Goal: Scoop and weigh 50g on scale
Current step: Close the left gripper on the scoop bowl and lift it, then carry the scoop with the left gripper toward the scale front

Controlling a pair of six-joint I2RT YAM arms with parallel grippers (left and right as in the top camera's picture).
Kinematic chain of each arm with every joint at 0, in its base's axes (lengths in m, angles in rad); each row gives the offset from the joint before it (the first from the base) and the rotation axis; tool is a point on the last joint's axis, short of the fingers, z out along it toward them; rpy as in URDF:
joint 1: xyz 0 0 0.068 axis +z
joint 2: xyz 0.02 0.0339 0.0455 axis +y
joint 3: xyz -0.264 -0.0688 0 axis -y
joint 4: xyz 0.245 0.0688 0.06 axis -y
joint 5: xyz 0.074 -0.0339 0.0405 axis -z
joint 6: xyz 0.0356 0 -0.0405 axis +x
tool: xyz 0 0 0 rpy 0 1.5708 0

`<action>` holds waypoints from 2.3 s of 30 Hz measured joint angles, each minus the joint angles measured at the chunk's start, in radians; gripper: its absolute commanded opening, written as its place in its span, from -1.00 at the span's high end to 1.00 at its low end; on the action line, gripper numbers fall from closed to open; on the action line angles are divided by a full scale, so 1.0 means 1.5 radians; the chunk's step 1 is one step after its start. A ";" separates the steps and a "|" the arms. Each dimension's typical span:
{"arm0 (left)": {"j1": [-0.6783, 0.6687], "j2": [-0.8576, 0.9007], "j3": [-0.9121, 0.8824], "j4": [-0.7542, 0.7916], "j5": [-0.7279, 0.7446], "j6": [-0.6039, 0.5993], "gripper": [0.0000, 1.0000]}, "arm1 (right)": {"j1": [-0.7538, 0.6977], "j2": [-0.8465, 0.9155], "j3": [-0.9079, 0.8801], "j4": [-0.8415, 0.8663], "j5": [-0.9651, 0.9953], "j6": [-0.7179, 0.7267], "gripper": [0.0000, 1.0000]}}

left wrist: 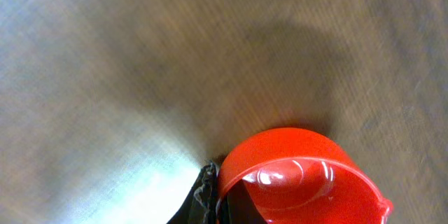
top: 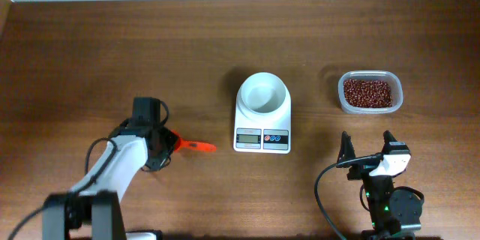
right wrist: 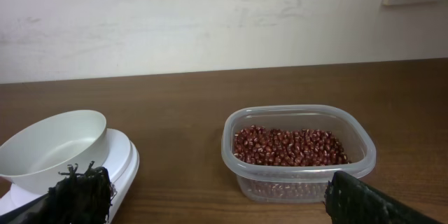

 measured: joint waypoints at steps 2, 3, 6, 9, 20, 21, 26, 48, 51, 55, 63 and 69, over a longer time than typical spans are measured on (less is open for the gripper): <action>0.000 -0.066 -0.004 -0.024 0.000 0.002 1.00 | 0.000 0.000 0.000 0.000 0.000 -0.001 -0.98; 0.000 -0.114 -0.004 -0.033 0.000 0.004 1.00 | 0.000 0.000 0.000 0.000 0.000 0.000 -0.98; 0.000 -0.241 -0.004 -0.080 0.000 0.005 1.00 | 0.000 0.000 0.000 0.000 0.000 0.000 -0.98; 0.000 -0.320 -0.004 -0.121 0.000 0.006 1.00 | 0.000 -0.001 0.000 0.000 0.000 0.000 -0.98; 0.000 -0.495 -0.004 -0.130 0.036 0.045 1.00 | 0.000 -0.001 0.000 0.000 0.000 0.000 -0.98; 0.000 -0.495 -0.004 -0.130 0.047 0.045 1.00 | 0.000 -0.001 0.000 0.000 0.000 0.000 -0.98; 0.000 -0.495 -0.004 -0.135 0.124 0.016 1.00 | 0.000 -0.001 0.000 0.000 0.000 0.000 -0.98; -0.097 -0.487 -0.004 -0.159 0.062 -0.101 1.00 | 0.000 -0.001 0.000 0.000 0.000 -0.001 -0.98; -0.097 -0.486 -0.004 -0.169 0.049 -0.101 1.00 | 0.000 -0.001 0.000 0.000 0.000 0.000 -0.98; -0.097 -0.444 0.047 -0.221 0.045 -0.104 1.00 | 0.000 -0.001 0.000 0.000 0.000 -0.001 -0.98; -0.147 -0.256 0.281 -0.375 0.036 -0.098 1.00 | 0.000 -0.001 0.000 0.000 0.000 0.000 -0.98; -0.269 -0.244 0.289 -0.377 0.030 -0.098 1.00 | 0.000 -0.001 0.000 0.000 0.000 0.000 -0.98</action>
